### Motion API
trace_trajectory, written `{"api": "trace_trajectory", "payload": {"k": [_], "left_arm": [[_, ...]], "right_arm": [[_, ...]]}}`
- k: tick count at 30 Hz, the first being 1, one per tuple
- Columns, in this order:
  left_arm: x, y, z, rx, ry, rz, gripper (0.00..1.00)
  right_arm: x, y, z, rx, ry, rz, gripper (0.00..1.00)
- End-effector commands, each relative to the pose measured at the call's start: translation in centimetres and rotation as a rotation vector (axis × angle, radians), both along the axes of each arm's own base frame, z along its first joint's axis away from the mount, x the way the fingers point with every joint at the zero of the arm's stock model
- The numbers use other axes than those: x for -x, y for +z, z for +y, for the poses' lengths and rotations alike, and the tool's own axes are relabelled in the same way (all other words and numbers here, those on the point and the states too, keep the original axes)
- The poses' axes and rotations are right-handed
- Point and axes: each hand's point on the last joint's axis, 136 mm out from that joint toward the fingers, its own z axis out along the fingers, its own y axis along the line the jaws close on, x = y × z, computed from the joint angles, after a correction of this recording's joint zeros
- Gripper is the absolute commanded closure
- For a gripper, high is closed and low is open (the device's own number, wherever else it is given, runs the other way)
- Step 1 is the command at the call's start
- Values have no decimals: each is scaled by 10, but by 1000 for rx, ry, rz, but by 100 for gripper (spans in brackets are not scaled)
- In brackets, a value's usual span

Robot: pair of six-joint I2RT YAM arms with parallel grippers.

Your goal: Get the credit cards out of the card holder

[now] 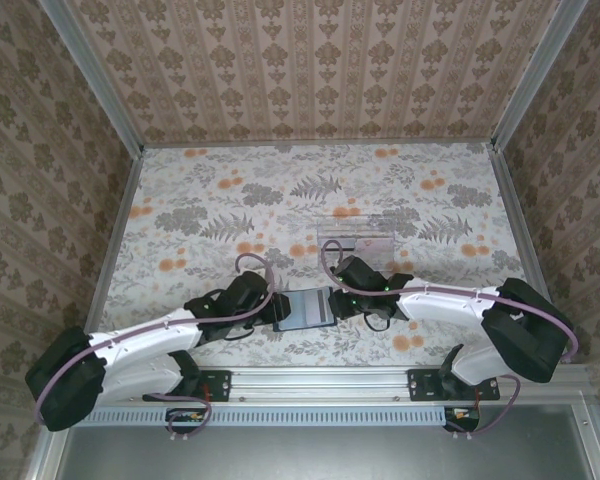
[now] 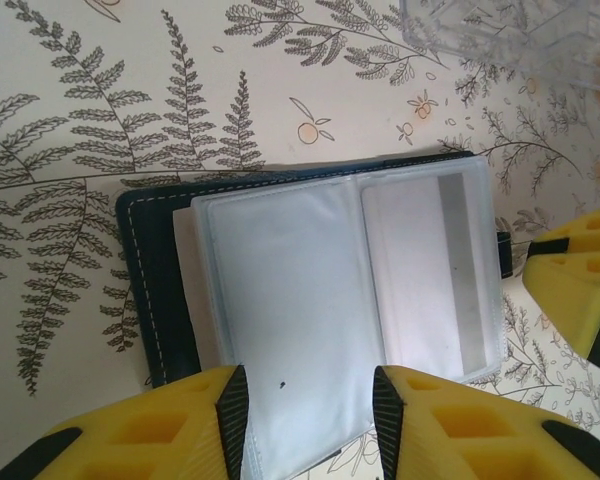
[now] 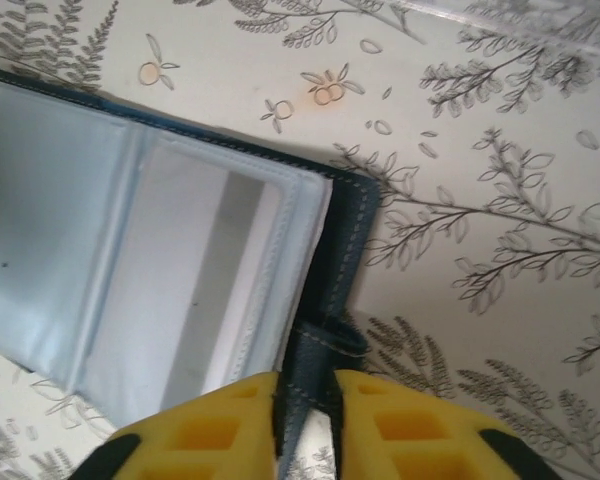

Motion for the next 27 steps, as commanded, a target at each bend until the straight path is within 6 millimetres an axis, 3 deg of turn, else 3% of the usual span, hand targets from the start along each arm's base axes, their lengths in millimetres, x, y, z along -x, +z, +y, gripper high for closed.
{"api": "trace_trajectory", "payload": {"k": [1, 9, 20, 27], "left_arm": [[-5, 9, -6, 36, 8, -15, 60], [-4, -3, -11, 18, -3, 18, 61], [4, -19, 31, -96, 87, 36, 64], [9, -27, 35, -85, 93, 51, 64]], "right_arm": [[-4, 12, 22, -63, 28, 10, 80], [-1, -7, 31, -31, 46, 60, 82], [4, -5, 21, -14, 21, 71, 69], [6, -10, 23, -22, 9, 96, 67]]}}
